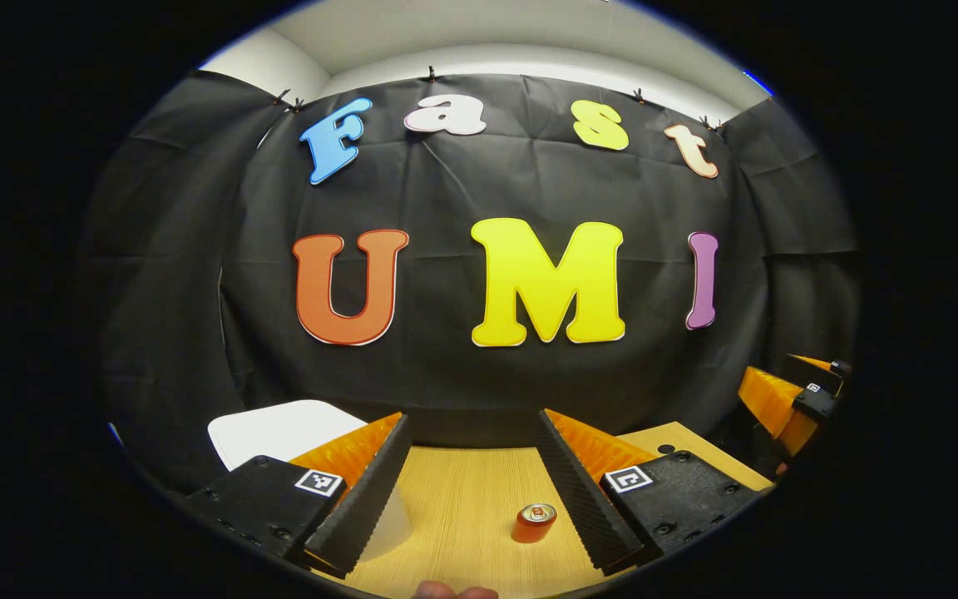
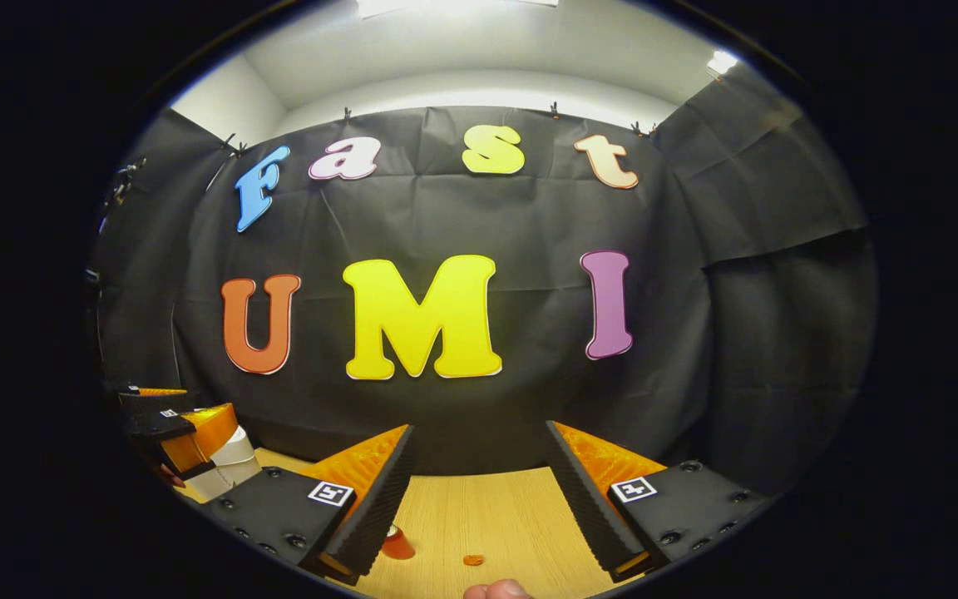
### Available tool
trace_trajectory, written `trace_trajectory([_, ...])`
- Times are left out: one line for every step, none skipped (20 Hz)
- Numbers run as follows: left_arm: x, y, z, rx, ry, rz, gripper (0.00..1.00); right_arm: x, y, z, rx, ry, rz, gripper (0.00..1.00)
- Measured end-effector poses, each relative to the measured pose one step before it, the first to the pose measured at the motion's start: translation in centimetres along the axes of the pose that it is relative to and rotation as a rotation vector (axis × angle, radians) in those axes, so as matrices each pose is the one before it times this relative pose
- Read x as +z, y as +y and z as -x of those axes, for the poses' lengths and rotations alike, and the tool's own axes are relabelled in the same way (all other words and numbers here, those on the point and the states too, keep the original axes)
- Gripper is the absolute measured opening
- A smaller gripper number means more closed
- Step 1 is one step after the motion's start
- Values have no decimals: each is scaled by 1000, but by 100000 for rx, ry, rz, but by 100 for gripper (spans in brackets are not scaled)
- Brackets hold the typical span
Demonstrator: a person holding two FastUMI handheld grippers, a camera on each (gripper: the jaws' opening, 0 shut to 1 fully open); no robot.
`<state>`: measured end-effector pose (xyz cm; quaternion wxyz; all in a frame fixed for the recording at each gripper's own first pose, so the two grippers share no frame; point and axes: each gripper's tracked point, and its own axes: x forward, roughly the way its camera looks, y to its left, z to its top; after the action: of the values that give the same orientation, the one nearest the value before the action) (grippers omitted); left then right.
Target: Press the lid of the desktop garbage bin to open it, pick up the crumpled paper on the desktop and throw it into the bin, then pick up the pop can on the desktop and drop it into the bin, and finally close the garbage bin lid.
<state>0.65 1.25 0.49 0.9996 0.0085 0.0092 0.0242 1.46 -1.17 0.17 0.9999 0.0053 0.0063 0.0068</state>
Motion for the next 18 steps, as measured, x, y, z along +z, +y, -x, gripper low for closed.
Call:
trace_trajectory([-78, 165, 14, 808, 131, -176, 98, -64, 4, -24, 227, -100, 128, 94])
trace_trajectory([30, 151, -70, 653, -90, -96, 98, 29, -66, 10, 31, 8, 88, 94])
trace_trajectory([-132, 316, -65, 874, 108, -222, 98, -48, -74, -74, 101, 27, -33, 96])
trace_trajectory([48, 365, -115, 1222, -280, -46, 98, 4, -63, -65, 81, 158, 80, 96])
trace_trajectory([23, 310, -60, 615, -30, 4, 98, -96, 96, -25, 677, 81, 418, 96])
trace_trajectory([1, 175, -168, 700, 176, -334, 98, 27, 24, -45, 427, 82, 782, 94])
trace_trajectory([19, 478, -117, 1178, -90, -622, 98, -1, -118, -47, 308, -22, 577, 96])
trace_trajectory([-11, 534, -121, 1220, -318, -531, 98, 51, -4, -174, 389, 5, 248, 94])
trace_trajectory([143, 646, -171, 1734, -124, -509, 98, -1, -27, 33, 307, 72, -278, 96])
trace_trajectory([-39, 667, -226, 1401, 38, -415, 98, 25, -58, -15, 33, 142, -400, 96])
trace_trajectory([24, 660, -193, 1561, 167, -141, 98, -13, -149, -94, -110, 104, -152, 96])
trace_trajectory([-6, 687, -305, 1554, 49, 313, 98, 42, -100, -39, 124, 37, 301, 96])
trace_trajectory([128, 734, -276, 1588, 74, 149, 98, -179, 4, -87, 234, 203, 617, 96])
trace_trajectory([107, 566, -338, 1271, 248, 283, 96, 51, -45, 0, 102, 26, 579, 94])
trace_trajectory([120, 703, -247, 1473, 440, 447, 94, 83, -158, -37, -132, -96, 309, 94])
trace_trajectory([215, 711, -258, 1559, -139, 541, 90, 112, -182, -80, -149, -102, -59, 94])
trace_trajectory([262, 794, -163, 1739, -216, 215, 82, -49, -105, -26, -93, -62, -137, 94])
trace_trajectory([168, 508, -357, 1484, -119, -26, 86, 84, -3, -82, -117, 3, 63, 94])
